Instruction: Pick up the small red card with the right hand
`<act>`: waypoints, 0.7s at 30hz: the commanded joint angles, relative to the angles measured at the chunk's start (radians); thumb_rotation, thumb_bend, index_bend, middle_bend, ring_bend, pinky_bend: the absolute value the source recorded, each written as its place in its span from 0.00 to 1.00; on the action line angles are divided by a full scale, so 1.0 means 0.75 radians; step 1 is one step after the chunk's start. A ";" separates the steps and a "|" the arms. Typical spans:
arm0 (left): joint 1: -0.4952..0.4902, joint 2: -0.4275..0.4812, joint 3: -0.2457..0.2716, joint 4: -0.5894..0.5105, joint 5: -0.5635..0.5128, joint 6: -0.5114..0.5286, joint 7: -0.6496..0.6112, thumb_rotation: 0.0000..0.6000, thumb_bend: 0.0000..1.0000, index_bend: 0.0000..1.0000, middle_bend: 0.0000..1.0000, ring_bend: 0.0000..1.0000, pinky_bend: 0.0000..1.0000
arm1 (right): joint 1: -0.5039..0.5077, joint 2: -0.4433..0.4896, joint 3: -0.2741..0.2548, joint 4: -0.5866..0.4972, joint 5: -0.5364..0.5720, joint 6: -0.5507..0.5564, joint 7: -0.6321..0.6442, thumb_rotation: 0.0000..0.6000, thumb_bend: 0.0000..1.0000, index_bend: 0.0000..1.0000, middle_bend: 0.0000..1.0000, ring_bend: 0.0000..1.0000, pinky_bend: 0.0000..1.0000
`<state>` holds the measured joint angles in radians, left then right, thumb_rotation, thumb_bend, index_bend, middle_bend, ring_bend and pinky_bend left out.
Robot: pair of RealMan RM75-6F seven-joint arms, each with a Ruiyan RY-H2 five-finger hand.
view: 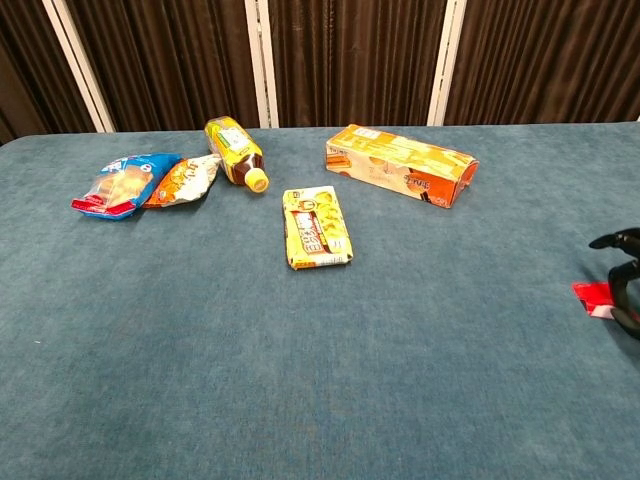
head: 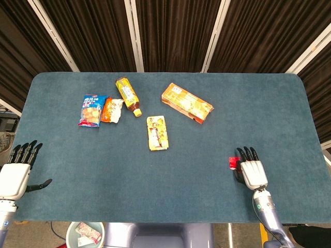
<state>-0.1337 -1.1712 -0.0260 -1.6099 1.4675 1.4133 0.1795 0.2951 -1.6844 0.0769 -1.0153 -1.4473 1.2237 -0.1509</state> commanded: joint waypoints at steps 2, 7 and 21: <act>0.001 -0.001 -0.001 0.000 0.000 0.002 0.001 0.83 0.05 0.00 0.00 0.00 0.00 | 0.019 0.021 0.015 -0.022 -0.010 0.012 -0.024 1.00 0.57 0.62 0.10 0.00 0.00; 0.000 -0.002 -0.002 0.000 -0.005 0.000 0.003 0.83 0.06 0.00 0.00 0.00 0.00 | 0.050 0.048 0.043 -0.032 -0.003 0.001 -0.052 1.00 0.57 0.62 0.10 0.00 0.00; -0.001 -0.010 -0.012 0.002 -0.033 -0.005 0.026 0.83 0.06 0.00 0.00 0.00 0.00 | 0.272 0.036 0.160 0.132 0.043 -0.200 -0.053 1.00 0.57 0.63 0.10 0.00 0.00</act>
<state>-0.1346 -1.1785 -0.0340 -1.6082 1.4437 1.4097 0.1976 0.4793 -1.6510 0.1853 -0.9361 -1.4200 1.0931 -0.1937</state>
